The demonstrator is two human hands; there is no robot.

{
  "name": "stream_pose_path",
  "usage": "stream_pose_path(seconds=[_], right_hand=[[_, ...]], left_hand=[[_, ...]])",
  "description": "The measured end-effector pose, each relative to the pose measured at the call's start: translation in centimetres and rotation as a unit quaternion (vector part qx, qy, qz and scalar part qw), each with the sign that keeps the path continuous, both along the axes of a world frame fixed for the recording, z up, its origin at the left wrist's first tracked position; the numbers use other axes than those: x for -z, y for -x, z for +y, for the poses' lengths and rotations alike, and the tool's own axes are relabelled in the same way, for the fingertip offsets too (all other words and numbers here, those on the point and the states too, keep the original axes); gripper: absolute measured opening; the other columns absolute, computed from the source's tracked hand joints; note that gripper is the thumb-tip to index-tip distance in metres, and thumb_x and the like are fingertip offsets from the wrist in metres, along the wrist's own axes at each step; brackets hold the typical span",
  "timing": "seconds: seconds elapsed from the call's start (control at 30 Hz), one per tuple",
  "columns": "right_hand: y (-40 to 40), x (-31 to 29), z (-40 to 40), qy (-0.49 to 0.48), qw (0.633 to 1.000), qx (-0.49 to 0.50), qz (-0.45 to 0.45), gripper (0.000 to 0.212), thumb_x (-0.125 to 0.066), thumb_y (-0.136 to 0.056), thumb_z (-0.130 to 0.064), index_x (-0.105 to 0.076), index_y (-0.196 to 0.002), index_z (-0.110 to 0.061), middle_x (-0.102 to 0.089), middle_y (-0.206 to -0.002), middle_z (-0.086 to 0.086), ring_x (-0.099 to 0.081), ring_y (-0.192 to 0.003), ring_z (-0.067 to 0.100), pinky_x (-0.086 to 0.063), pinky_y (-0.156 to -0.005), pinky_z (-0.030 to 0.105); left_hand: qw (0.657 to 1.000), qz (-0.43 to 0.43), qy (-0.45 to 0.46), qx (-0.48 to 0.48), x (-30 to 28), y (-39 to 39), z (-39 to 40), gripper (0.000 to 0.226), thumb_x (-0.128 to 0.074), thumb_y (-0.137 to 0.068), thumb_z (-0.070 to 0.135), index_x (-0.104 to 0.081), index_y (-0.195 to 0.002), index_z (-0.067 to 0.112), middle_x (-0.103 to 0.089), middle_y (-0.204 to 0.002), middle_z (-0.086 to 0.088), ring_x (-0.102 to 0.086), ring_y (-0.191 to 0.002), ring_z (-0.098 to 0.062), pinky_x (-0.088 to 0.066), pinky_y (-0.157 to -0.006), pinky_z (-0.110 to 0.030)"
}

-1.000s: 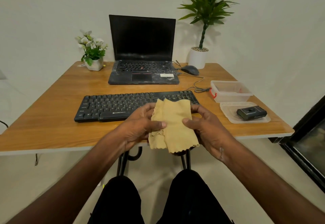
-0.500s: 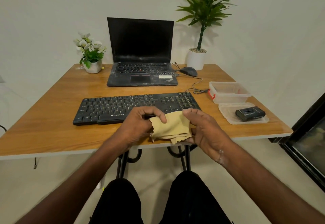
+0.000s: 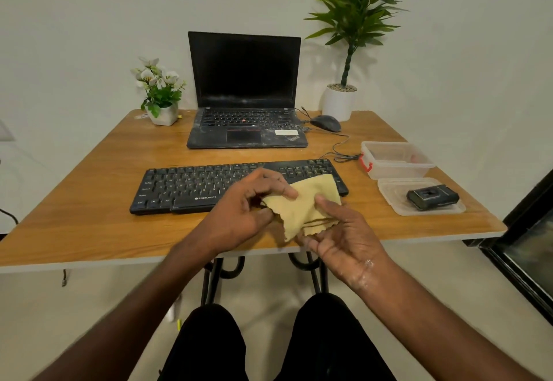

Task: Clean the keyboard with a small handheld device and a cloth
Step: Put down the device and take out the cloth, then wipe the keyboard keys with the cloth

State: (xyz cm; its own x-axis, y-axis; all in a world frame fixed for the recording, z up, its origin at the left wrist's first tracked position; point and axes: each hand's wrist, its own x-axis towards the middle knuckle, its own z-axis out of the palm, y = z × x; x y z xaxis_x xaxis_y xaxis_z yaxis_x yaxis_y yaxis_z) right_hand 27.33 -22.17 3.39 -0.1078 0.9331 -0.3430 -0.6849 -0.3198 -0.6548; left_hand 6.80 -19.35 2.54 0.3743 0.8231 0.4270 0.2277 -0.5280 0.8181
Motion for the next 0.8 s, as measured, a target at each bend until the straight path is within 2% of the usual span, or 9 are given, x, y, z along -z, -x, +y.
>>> stream_pose_path(seconds=[0.1, 0.2, 0.3, 0.43, 0.5, 0.57, 0.63, 0.7, 0.8], right_hand=[[-0.2, -0.2, 0.8, -0.025, 0.999, 0.022, -0.027, 0.038, -0.066, -0.096, -0.015, -0.061, -0.133, -0.017, -0.074, -0.12, 0.014, -0.071, -0.112, 0.037, -0.054, -0.087, 0.067], [-0.1, -0.6, 1.8, -0.008, 0.993, 0.001, -0.121, 0.038, -0.072, -0.093, -0.024, -0.063, -0.13, -0.018, -0.077, -0.11, 0.014, -0.075, -0.096, 0.033, -0.054, -0.092, 0.064], [1.0, -1.1, 2.7, 0.001, 0.987, -0.062, -0.151, 0.046, -0.076, -0.086, -0.002, -0.062, -0.13, -0.009, -0.075, -0.111, 0.018, -0.075, -0.096, 0.033, -0.064, -0.07, 0.048], [3.7, -2.3, 4.3, -0.105, 0.958, -0.085, -0.255, 0.052, -0.077, -0.083, 0.004, -0.068, -0.124, -0.026, -0.078, -0.109, 0.006, -0.075, -0.099, 0.029, -0.063, -0.078, 0.055], [6.0, -3.3, 5.6, -0.178, 0.927, -0.091, -0.316, 0.051, -0.078, -0.083, 0.0, -0.071, -0.122, -0.033, -0.077, -0.109, 0.0, -0.076, -0.095, 0.022, -0.063, -0.07, 0.043], [8.5, -4.1, 7.3, -0.247, 0.889, -0.11, -0.369, 0.046, -0.078, -0.087, -0.006, -0.071, -0.123, -0.035, -0.075, -0.11, -0.007, -0.075, -0.092, 0.013, -0.062, -0.067, 0.035], [11.5, -4.3, 9.5, -0.317, 0.836, -0.131, -0.428, 0.037, -0.077, -0.09, -0.012, -0.074, -0.12, -0.033, -0.075, -0.106, -0.013, -0.072, -0.089, 0.003, -0.058, -0.07, 0.027], [14.4, -4.2, 11.6, -0.379, 0.778, -0.146, -0.479, 0.029, -0.078, -0.089, -0.015, -0.078, -0.114, -0.031, -0.075, -0.106, -0.015, -0.07, -0.095, 0.002, -0.056, -0.079, 0.028], [18.8, -3.9, 14.1, -0.459, 0.676, -0.159, -0.554, 0.028, -0.08, -0.086, -0.016, -0.079, -0.111, -0.03, -0.076, -0.104, -0.014, -0.068, -0.099, 0.002, -0.054, -0.088, 0.029]], left_hand=[[0.998, -0.018, 0.046, 0.027, -0.4, 1.3, -0.2, 0.057, -0.057, -0.089, -0.018, -0.069, -0.134, 0.014, -0.065, -0.135, -0.002, -0.068, -0.114, -0.017, -0.06, -0.09, -0.03], [0.997, -0.019, 0.023, -0.076, -0.5, 3.7, 0.7, 0.062, -0.055, -0.094, -0.02, -0.066, -0.138, 0.023, -0.066, -0.135, -0.001, -0.068, -0.118, -0.02, -0.062, -0.096, -0.036], [0.976, -0.016, -0.024, -0.216, -0.5, 7.9, 1.6, 0.053, -0.057, -0.099, -0.011, -0.067, -0.134, 0.027, -0.067, -0.129, 0.002, -0.065, -0.119, -0.014, -0.06, -0.093, -0.033], [0.943, 0.045, -0.029, -0.329, 0.4, 15.3, 2.2, 0.044, -0.063, -0.1, 0.001, -0.066, -0.132, 0.031, -0.066, -0.134, 0.003, -0.06, -0.127, -0.014, -0.055, -0.102, -0.046], [0.931, 0.091, -0.012, -0.352, 0.7, 18.7, 2.0, 0.04, -0.071, -0.1, 0.03, -0.061, -0.138, 0.037, -0.063, -0.139, 0.008, -0.055, -0.131, -0.012, -0.051, -0.107, -0.053], [0.93, 0.123, 0.048, -0.342, 0.8, 20.7, 1.3, 0.071, -0.071, -0.085, 0.066, -0.051, -0.149, 0.042, -0.054, -0.149, 0.013, -0.049, -0.136, -0.011, -0.046, -0.11, -0.048], [0.933, 0.124, 0.131, -0.311, 1.3, 21.6, 0.6, 0.107, -0.075, -0.068, 0.079, -0.035, -0.16, 0.043, -0.041, -0.16, 0.013, -0.038, -0.14, -0.012, -0.041, -0.113, -0.046], [0.935, 0.123, 0.178, -0.279, 1.9, 22.0, 0.8, 0.138, -0.08, -0.052, 0.088, -0.019, -0.167, 0.041, -0.029, -0.17, 0.014, -0.031, -0.146, -0.014, -0.036, -0.12, -0.047], [0.935, 0.171, 0.183, -0.251, 2.6, 23.1, 1.9, 0.156, -0.081, -0.043, 0.096, -0.005, -0.169, 0.045, -0.025, -0.174, 0.018, -0.027, -0.158, -0.017, -0.026, -0.129, -0.048]])
